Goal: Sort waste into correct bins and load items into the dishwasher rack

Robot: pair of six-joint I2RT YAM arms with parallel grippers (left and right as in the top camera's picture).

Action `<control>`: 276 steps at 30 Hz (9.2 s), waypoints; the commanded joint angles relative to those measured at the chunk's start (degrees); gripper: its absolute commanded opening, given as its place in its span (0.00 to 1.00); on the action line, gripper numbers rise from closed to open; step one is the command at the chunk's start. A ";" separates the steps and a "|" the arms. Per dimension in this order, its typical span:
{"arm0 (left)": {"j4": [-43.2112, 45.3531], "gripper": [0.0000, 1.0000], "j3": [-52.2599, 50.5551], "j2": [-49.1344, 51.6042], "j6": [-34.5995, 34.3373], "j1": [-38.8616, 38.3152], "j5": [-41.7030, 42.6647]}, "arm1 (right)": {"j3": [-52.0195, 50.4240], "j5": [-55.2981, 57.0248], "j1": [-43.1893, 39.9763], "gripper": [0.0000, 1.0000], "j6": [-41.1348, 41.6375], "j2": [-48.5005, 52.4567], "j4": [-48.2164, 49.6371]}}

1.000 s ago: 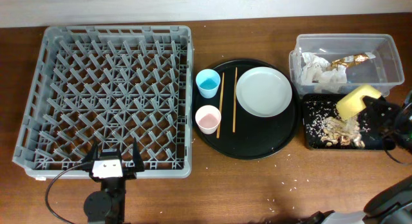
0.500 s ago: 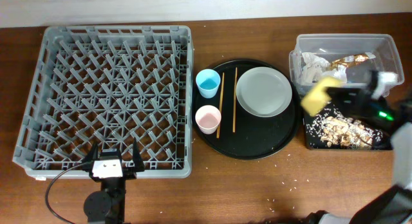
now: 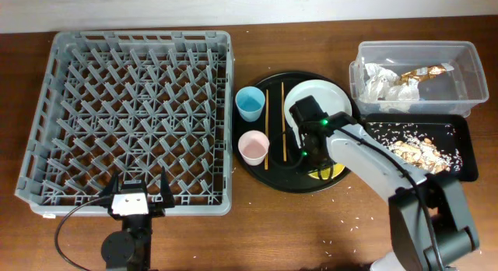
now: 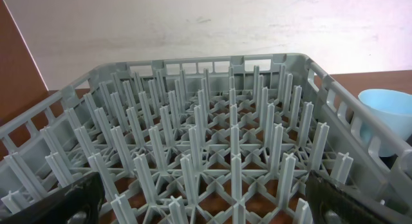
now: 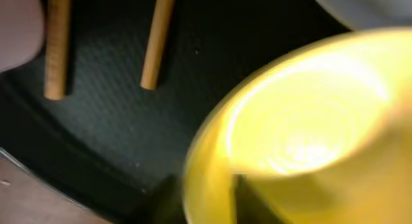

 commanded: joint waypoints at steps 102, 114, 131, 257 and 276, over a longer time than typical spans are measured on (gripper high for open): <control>-44.81 0.47 86.42 91.67 -10.69 -1.66 36.26 | 21.11 -43.60 -21.20 0.98 4.61 3.65 11.13; -75.06 0.47 91.97 101.04 -12.46 -22.84 5.27 | 21.09 -31.41 -20.15 0.99 3.13 3.65 1.60; -70.25 0.99 108.37 108.87 -18.38 -18.12 2.38 | 21.40 -1.68 -1.55 0.75 20.52 6.19 21.00; -54.82 0.00 131.27 143.05 -18.36 -31.50 -80.32 | 24.09 -6.36 -39.67 0.98 6.16 -17.46 -13.46; -61.11 0.81 136.50 129.61 -13.42 -36.41 -6.56 | 24.09 -6.36 -39.67 0.99 6.16 -17.46 -13.46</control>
